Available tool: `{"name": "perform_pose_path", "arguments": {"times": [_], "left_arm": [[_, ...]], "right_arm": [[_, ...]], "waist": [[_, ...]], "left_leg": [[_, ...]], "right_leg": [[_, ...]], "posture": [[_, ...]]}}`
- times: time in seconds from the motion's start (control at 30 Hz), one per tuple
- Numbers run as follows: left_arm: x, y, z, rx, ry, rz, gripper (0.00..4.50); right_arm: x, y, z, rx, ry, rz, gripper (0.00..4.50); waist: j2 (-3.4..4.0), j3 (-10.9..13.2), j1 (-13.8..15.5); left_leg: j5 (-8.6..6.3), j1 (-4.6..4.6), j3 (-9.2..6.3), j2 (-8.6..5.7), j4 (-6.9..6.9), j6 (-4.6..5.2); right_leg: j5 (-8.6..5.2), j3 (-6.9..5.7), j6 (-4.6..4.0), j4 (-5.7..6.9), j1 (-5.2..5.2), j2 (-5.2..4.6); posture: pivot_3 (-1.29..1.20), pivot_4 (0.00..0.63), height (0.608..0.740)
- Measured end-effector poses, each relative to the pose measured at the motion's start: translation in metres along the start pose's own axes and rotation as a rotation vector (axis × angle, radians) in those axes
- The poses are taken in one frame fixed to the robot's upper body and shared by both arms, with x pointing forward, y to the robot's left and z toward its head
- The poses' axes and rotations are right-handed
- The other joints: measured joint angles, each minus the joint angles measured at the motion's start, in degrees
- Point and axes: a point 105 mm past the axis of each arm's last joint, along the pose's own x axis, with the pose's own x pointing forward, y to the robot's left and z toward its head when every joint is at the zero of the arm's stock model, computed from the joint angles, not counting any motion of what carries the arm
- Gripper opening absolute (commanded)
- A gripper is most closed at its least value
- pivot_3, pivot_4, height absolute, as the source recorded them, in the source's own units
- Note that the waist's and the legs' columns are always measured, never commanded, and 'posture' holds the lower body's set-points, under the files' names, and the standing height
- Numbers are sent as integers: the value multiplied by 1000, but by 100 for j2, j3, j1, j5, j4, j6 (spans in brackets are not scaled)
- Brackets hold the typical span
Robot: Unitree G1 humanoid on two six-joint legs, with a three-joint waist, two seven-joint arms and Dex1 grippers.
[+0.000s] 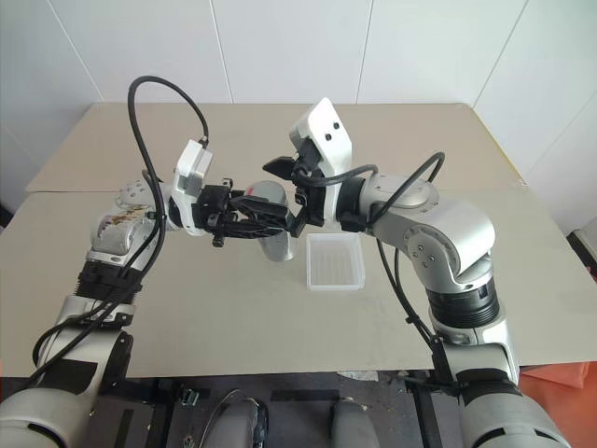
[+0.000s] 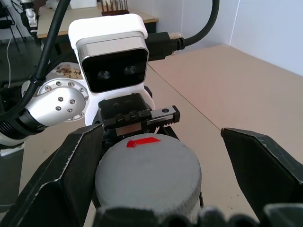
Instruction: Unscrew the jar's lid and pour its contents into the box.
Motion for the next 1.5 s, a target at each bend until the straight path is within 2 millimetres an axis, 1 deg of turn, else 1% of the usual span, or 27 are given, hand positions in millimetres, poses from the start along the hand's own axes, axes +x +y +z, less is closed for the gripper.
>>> {"name": "perform_pose_path", "arguments": {"times": [0.03, 0.13, 0.17, 0.33, 0.4, 0.5, 0.63, 0.67, 0.77, 0.87, 0.93, 1.0, 1.03, 1.07, 1.13, 1.23, 1.3, 1.37, 1.43, 1.5], "left_arm": [[0, 0, 0, 0, 2, 1, 2021], [0, 1, -1, -1, 6, 10, 2021], [-1, 1, -1, 1, 7, 10, 2021], [-1, 1, -2, 12, 19, 12, 2021], [0, 0, -2, 12, 17, -1, 2021], [4, -9, 4, 17, -18, -106, 2021], [18, -30, 21, -4, -83, -282, 2021], [20, -32, 26, -8, -87, -307, 2021], [17, -36, 35, -6, -70, -335, 2021], [12, -35, 31, -14, -44, -320, 2021], [11, -34, 29, -18, -41, -314, 2021], [11, -34, 28, -23, -59, -320, 2021], [11, -33, 28, -20, -63, -318, 2021], [10, -33, 28, -11, -65, -318, 2021], [7, -29, 27, -3, -61, -299, 2021], [-4, -20, 22, 2, -40, -236, 2021], [-14, -10, 17, 21, -16, -167, 2021], [-22, 1, 12, 39, 6, -82, 2021], [-23, 7, 6, 57, 31, -29, 2021], [-19, 11, -1, 62, 51, -8, 2021]], "right_arm": [[0, 0, 0, 0, 2, 3, 3930], [1, 4, -2, -1, 7, 26, 2953], [2, 4, -2, 0, 8, 28, 2760], [1, 3, -3, 7, 13, 39, 2761], [1, 4, -4, 6, 9, 77, 2761], [-6, 11, -1, 5, -45, 259, 2761], [-22, 19, 12, -7, -131, 631, 2761], [-23, 20, 16, -14, -145, 695, 2761], [-19, 20, 22, -50, -169, 828, 2761], [-12, 18, 18, -59, -168, 851, 2761], [-10, 17, 16, -70, -166, 844, 3480], [-9, 15, 15, -100, -157, 821, 3951], [-10, 12, 15, -111, -151, 786, 4341], [-11, 8, 14, -116, -147, 754, 4428], [-19, -1, 10, -121, -154, 652, 4428], [-36, -14, 5, -137, -152, 465, 4428], [-47, -20, 6, -160, -142, 327, 4428], [-54, -22, 10, -180, -133, 203, 4428], [-52, -19, 14, -189, -119, 115, 4428], [-44, -15, 16, -180, -109, 43, 4428]], "waist": [[0, 0, 1], [0, 0, 2], [0, 0, 2], [0, 0, 3], [0, 0, 4], [0, 0, 4], [3, 3, -2], [3, 3, -16], [4, 3, -107], [5, 4, -132], [5, 4, -122], [6, 4, -85], [6, 4, -59], [6, 4, -36], [6, 4, 18], [6, 5, 40], [5, 4, 38], [5, 5, 23], [5, 4, -7], [5, 4, -18]], "left_leg": [[0, 0, 0, 0, 0, 0], [0, -1, 0, 0, 0, 0], [0, -1, 0, 0, 0, 0], [0, 0, 0, 0, 1, 0], [0, -1, 0, 0, 1, 0], [0, -1, 0, 0, 2, 0], [0, 0, -1, 0, 7, 0], [0, 3, -1, 2, 7, 0], [0, 14, -4, 7, 1, 0], [0, 14, -7, 8, 2, 0], [0, 9, -7, 7, 4, 0], [0, 3, -7, 6, 7, 0], [0, 2, -6, 6, 8, -1], [0, 2, -6, 6, 8, 0], [0, 2, -7, 6, 7, -1], [0, -2, -7, 3, 9, -1], [0, -2, -6, 3, 9, -1], [0, 0, -6, 3, 8, -1], [0, 2, -5, 4, 7, 0], [0, 3, -5, 4, 7, 0]], "right_leg": [[0, 0, 0, 0, 0, 0], [0, 0, 0, 0, 0, 0], [0, 0, 0, 0, 0, 0], [0, 0, 0, 0, 0, 0], [0, -1, 0, 0, 0, 0], [0, -1, 0, -7, 3, 1], [0, 0, 1, -18, 4, 0], [0, 0, 1, -16, 5, 2], [0, 8, 0, 5, 5, 12], [-1, 7, 0, 9, 2, 13], [-1, 6, 0, 9, 1, 12], [-1, 3, 0, 8, -2, 11], [-1, 3, 0, 7, -2, 10], [-1, 2, 0, 7, -2, 10], [-1, 1, 0, 7, -3, 9], [-1, 0, 0, 7, -3, 6], [-1, -1, 0, 7, -5, 6], [-1, 0, 0, 6, -4, 7], [-1, 2, 0, 7, -4, 7], [-1, 2, 0, 7, -4, 9]], "posture": [[0, 150, 740], [0, 150, 740], [0, 150, 740], [0, 150, 740], [0, 150, 740], [0, 150, 740], [0, 150, 740], [0, 150, 740], [0, 150, 740], [0, 150, 740], [0, 150, 740], [0, 150, 740], [0, 150, 740], [0, 150, 740], [0, 150, 740], [0, 150, 740], [0, 150, 740], [0, 150, 740], [0, 150, 740], [0, 150, 740]]}}
